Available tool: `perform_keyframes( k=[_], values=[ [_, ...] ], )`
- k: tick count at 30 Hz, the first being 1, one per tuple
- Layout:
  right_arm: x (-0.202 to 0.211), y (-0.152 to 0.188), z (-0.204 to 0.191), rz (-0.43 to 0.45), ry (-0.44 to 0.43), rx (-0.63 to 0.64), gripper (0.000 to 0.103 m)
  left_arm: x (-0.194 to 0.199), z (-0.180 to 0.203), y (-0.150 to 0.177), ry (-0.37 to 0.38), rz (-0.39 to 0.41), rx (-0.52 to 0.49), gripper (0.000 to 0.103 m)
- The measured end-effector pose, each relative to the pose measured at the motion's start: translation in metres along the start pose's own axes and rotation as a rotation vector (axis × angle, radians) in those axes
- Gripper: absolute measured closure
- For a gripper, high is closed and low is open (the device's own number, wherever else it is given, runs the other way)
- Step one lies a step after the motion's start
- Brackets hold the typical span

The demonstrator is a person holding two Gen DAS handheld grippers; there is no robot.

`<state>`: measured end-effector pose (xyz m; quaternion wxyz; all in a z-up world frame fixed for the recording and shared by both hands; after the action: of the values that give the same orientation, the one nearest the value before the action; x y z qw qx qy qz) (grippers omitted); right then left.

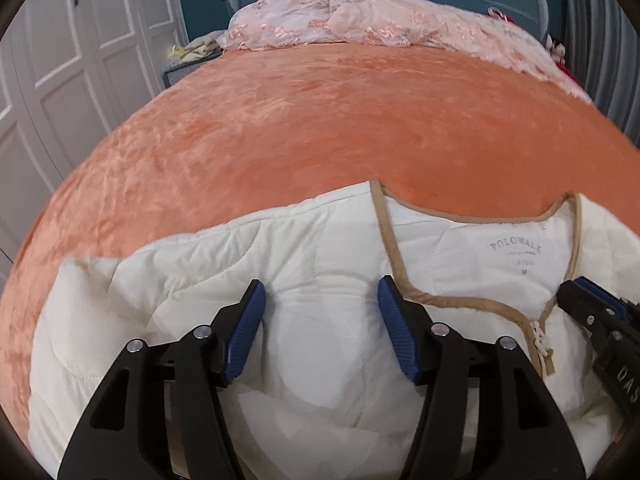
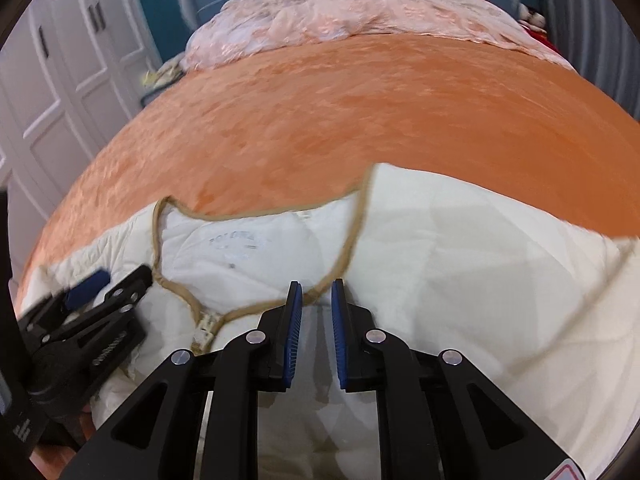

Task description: Fold large clothes

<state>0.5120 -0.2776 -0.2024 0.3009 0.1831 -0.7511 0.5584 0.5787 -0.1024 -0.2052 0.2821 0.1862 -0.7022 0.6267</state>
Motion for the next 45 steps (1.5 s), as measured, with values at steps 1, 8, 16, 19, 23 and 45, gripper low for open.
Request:
perform_keyframes(
  k=[1,8,16,19,23,45],
  values=[
    [0.008,0.000,0.010,0.021,0.011,-0.042,0.093,0.005,-0.003,0.002,0.012,0.002,0.017,0.044],
    [0.069,0.000,0.077,0.039,0.079,-0.220,0.085,0.061,-0.026,0.016,0.063,-0.003,0.041,0.037],
    [0.205,0.020,0.042,0.099,0.016,0.061,0.079,0.153,-0.048,0.057,0.067,-0.041,-0.071,0.033],
    [0.219,0.051,0.019,0.060,-0.022,0.132,0.080,0.165,-0.056,0.086,0.034,-0.112,-0.081,0.033],
    [0.202,0.089,0.017,-0.029,0.056,0.236,0.087,0.172,-0.068,0.106,0.004,-0.126,-0.074,0.031],
    [0.345,0.153,0.164,0.014,0.190,-0.119,0.061,0.288,-0.202,0.192,-0.080,-0.169,0.251,0.020]
  ],
)
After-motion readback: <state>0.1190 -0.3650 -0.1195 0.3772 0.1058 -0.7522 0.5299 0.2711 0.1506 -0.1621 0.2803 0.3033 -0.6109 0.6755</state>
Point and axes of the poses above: each gripper's, at about its wrist camera, not at the fingertips, and x roughly against the way its jaws point, z to its right, y to its underside, the point moved 6 cm from there along -x, roughly the way its jaws point, and after that the axes turned 10 degrees about z, right-handed, at the moved point
